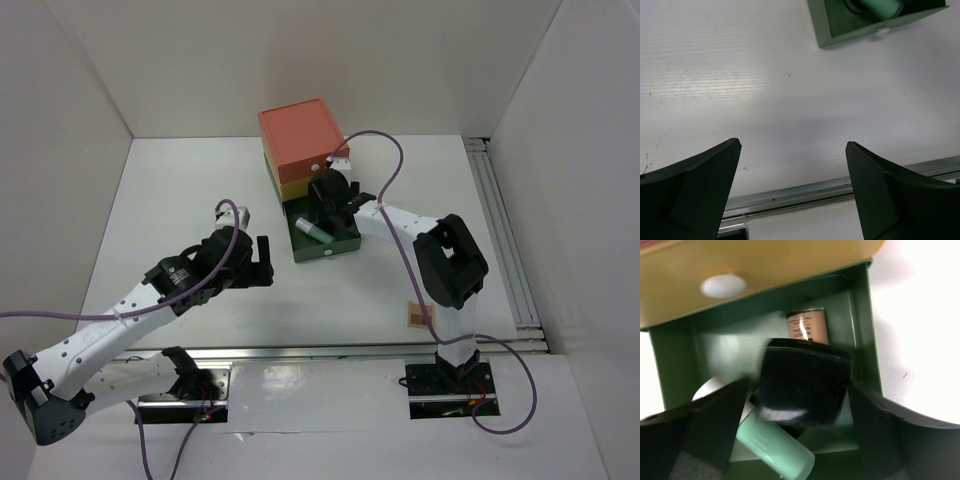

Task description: Organize the makeup

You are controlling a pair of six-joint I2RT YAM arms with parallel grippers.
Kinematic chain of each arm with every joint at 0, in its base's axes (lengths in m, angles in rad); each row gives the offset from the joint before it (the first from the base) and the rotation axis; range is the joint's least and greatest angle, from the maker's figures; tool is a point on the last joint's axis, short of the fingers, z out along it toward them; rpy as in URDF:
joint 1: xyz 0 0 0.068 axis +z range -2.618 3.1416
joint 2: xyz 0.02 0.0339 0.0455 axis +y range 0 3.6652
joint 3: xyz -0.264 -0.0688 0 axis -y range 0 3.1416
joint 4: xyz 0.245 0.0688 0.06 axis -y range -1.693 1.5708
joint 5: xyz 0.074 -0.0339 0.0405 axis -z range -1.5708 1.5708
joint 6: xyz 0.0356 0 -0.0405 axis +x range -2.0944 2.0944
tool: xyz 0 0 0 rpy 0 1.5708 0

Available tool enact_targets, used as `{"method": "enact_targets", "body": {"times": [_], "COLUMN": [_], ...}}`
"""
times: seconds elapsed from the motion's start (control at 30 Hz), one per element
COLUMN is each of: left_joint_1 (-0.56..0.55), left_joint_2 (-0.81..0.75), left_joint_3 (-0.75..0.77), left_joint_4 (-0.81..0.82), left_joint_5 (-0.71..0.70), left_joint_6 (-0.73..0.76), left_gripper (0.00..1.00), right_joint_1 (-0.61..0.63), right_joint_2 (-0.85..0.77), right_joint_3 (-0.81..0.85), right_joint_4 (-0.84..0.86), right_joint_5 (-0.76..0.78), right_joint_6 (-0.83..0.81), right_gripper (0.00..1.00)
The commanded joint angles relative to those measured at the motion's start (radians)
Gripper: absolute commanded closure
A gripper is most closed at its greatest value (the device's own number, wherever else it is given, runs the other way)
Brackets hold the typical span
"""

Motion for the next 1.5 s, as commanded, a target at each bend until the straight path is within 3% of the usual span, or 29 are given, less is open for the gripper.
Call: {"method": "enact_targets", "body": {"times": [0.0,0.07,0.3,0.43,0.57,0.7,1.0,1.13,1.47], "left_joint_1": [0.004,0.004,0.004,0.004,0.004,0.004,0.004,0.004,0.004], "left_joint_2": [-0.021,-0.021,-0.012,-0.021,-0.030,0.002,0.039,0.039,0.050], "left_joint_3": [0.012,0.012,0.021,0.001,-0.017,-0.017,-0.017,-0.017,-0.008], "left_joint_4": [-0.006,-0.006,-0.006,0.005,0.043,0.063,0.091,0.082,0.082], "left_joint_5": [-0.021,-0.012,-0.003,0.006,0.026,0.051,0.071,0.071,0.062], "left_joint_6": [-0.022,-0.022,-0.022,-0.022,-0.013,-0.004,0.024,0.015,0.015], "left_gripper": [0.00,0.00,0.00,0.00,0.00,0.00,0.00,0.00,0.00], "right_joint_1": [0.016,0.016,0.004,-0.048,-0.126,-0.215,-0.303,-0.303,-0.321], "right_joint_2": [-0.055,-0.076,-0.309,-0.475,-0.636,-0.786,-0.856,-0.894,-1.020], "right_joint_3": [0.043,0.031,-0.098,-0.263,-0.512,-0.658,-0.764,-0.825,-0.948], "right_joint_4": [0.032,0.019,-0.069,-0.209,-0.382,-0.497,-0.573,-0.613,-0.594], "right_joint_5": [-0.016,-0.007,0.019,0.041,-0.045,-0.139,-0.110,-0.036,-0.086], "right_joint_6": [-0.015,-0.015,-0.005,0.086,0.157,0.270,0.408,0.551,0.746], "right_gripper": [0.09,0.00,0.00,0.00,0.00,0.00,0.00,0.00,0.00]}}
